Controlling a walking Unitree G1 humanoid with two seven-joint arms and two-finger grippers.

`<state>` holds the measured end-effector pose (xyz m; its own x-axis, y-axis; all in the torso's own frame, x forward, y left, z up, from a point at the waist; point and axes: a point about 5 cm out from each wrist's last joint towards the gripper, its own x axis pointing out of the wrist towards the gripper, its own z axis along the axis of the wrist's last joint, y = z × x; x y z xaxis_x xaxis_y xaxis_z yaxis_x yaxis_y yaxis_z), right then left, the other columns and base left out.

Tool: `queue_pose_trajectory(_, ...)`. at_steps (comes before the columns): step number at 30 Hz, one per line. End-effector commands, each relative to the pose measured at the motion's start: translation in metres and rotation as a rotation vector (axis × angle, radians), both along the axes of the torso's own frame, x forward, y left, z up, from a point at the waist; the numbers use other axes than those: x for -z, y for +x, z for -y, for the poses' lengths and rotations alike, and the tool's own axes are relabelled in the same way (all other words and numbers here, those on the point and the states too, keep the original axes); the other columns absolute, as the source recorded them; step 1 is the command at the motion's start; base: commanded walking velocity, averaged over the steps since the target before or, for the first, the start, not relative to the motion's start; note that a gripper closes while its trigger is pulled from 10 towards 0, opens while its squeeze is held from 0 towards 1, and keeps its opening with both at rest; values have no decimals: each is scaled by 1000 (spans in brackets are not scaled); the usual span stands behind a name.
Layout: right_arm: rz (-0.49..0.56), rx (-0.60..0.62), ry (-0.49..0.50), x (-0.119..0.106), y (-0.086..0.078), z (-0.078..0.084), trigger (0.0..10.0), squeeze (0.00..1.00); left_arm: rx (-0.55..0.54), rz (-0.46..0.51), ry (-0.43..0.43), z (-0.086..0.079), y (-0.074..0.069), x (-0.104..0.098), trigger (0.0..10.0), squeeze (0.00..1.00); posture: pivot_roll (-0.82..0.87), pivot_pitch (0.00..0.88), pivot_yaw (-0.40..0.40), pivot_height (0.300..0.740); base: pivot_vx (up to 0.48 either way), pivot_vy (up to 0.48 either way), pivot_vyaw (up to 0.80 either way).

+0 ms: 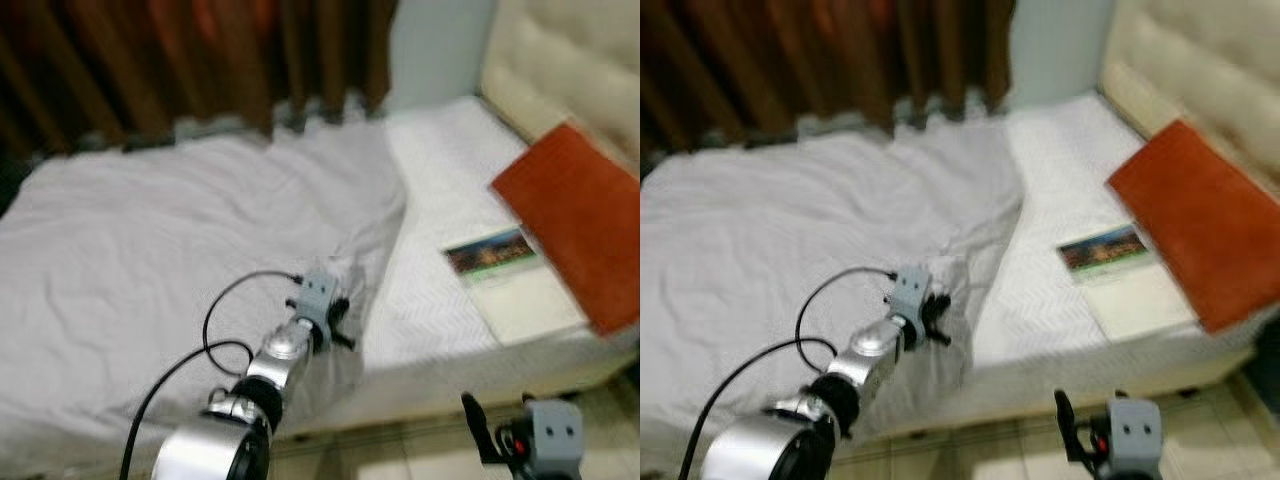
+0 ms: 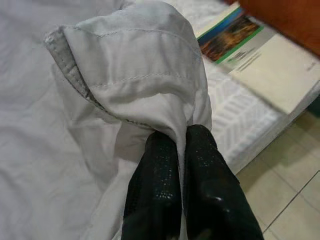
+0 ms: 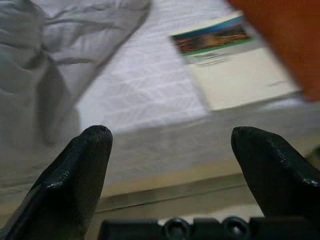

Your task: Clean up the room

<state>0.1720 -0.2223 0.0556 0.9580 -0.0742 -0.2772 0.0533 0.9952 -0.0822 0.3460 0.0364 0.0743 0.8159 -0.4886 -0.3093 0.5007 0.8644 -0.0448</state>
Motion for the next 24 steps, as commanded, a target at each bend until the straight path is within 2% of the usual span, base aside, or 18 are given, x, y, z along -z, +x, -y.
queue_pose_trajectory(1, -32, -22, 18, 6, -1, -7, 10000, 0, 59, -34, -20, 21, -12, 8, 10000, 0, -359, 106, 83, 740, 0, -472, 0)
queue_pose_trajectory(4, -35, -22, 20, 7, -1, -7, 10000, 0, 79, -41, -21, 24, -16, 10, 10000, 0, -359, 105, 85, 740, 0, -472, 0)
queue_pose_trajectory(5, -43, -28, 22, 9, -1, -8, 10000, 0, 113, -57, -18, 28, -22, 16, 10000, 0, -359, 100, 88, 740, 0, -480, 0)
queue_pose_trajectory(8, -51, -35, 25, 11, -1, -9, 10000, 0, 145, -72, -12, 31, -28, 21, 10000, 0, -359, 98, 90, 740, 0, -480, 0)
queue_pose_trajectory(9, -53, -36, 26, 12, -1, -10, 10000, 0, 188, -89, 7, 34, -36, 29, 10000, 0, -359, 96, 93, 740, 0, -480, 0)
queue_pose_trajectory(10, -53, -36, 26, 12, -1, -10, 10000, 0, 188, -89, 7, 34, -36, 29, 10000, 0, -359, 96, 93, 740, 0, -480, 0)
queue_pose_trajectory(12, -55, -36, 26, 12, -1, -11, 10000, 0, 237, -114, 28, 39, -46, 38, 10000, 0, -360, 96, 95, 740, 0, -480, 0)
queue_pose_trajectory(13, -55, -36, 26, 12, -1, -11, 10000, 0, 237, -114, 28, 39, -46, 38, 10000, 0, -360, 96, 95, 740, 0, -480, 0)
queue_pose_trajectory(15, -61, -41, 27, 13, -2, -12, 10000, 0, 288, -150, 42, 45, -58, 48, 10000, 0, -359, 97, 93, 740, 0, -480, 0)
queue_pose_trajectory(16, -68, -49, 25, 15, -3, -14, 10000, 0, 361, -182, 77, 55, -74, 59, 10000, 0, -360, 99, 89, 740, 0, -480, 0)
queue_pose_trajectory(18, -70, -52, 23, 15, -3, -14, 10000, 0, 387, -195, 82, 58, -80, 61, 10000, 0, -360, 100, 88, 740, 0, -480, 0)
queue_pose_trajectory(19, -72, -68, 14, 15, -3, -15, 10000, 0, 469, -204, 120, 68, -95, 69, 10000, 0, -364, 104, 85, 740, 0, 0, 0)
queue_pose_trajectory(20, -72, -68, 14, 15, -3, -15, 10000, 0, 469, -204, 120, 68, -95, 69, 10000, 0, -364, 104, 85, 740, 0, 0, 0)
queue_pose_trajectory(21, -73, -100, 7, 14, -2, -18, 10000, 0, 552, -213, 176, 77, -111, 77, 10000, 0, -367, 105, 82, 740, 0, 0, 0)
queue_pose_trajectory(24, -86, -141, 7, 15, -3, -21, 10000, 0, 622, -207, 239, 83, -127, 85, 10000, 0, -371, 105, 80, 740, 0, 0, 0)
